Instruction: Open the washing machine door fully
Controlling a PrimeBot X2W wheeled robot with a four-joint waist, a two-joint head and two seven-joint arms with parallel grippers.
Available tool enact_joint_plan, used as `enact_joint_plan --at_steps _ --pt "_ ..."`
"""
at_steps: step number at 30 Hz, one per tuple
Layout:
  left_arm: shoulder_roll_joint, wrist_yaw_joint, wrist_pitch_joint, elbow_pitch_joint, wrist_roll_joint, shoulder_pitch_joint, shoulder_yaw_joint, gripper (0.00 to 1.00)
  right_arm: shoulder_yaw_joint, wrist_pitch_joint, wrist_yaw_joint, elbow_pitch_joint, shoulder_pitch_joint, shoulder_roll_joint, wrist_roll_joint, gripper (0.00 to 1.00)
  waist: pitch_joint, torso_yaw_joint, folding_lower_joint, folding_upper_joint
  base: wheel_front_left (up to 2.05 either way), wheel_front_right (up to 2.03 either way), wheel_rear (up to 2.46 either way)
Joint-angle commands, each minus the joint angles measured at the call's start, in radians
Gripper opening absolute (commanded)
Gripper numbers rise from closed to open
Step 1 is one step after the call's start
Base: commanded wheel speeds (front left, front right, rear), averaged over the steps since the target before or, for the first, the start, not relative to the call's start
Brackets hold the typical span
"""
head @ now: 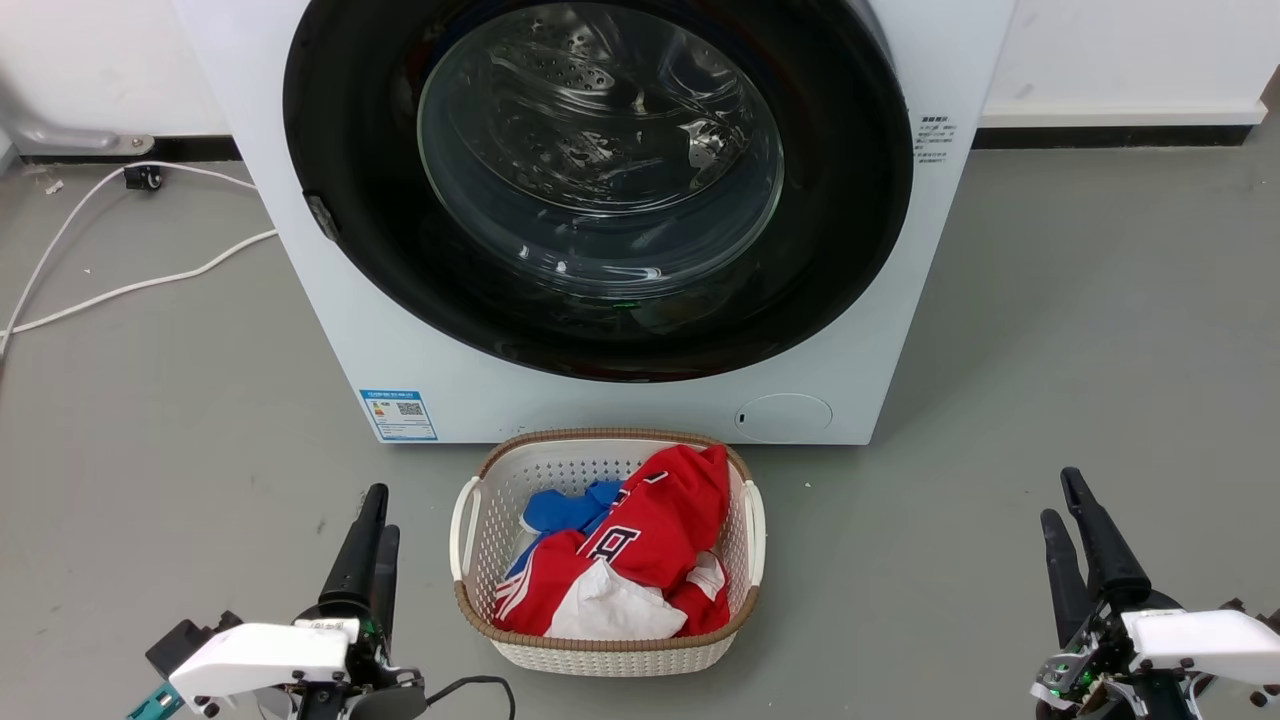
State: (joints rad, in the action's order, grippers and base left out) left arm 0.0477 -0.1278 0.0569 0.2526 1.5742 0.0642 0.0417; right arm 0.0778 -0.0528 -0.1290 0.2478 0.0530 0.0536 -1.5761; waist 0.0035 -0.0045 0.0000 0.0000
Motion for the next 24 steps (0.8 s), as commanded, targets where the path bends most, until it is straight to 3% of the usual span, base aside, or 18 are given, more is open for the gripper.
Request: enact_joint_plan --at_steps 1,16,24 --pt "0.006 -0.001 -0.015 -0.030 -0.035 0.023 -0.012 1.00 -0.005 0.014 0.000 -0.029 0.007 0.005 0.030 1.00 0.000 -0.001 0.0000 0.0000 0.00 0.00 0.00" --pt "0.003 -0.001 -0.078 -0.093 -0.412 0.005 -0.028 1.00 -0.039 0.076 -0.001 -0.090 -0.005 0.040 0.426 1.00 -0.001 -0.005 0.0000 0.0000 0.00 0.00 0.00" --pt "0.003 -0.001 -0.108 -0.117 -0.615 0.000 -0.053 1.00 -0.043 0.099 -0.001 -0.114 -0.014 0.027 0.619 1.00 -0.002 -0.006 0.0000 0.0000 0.00 0.00 0.00"
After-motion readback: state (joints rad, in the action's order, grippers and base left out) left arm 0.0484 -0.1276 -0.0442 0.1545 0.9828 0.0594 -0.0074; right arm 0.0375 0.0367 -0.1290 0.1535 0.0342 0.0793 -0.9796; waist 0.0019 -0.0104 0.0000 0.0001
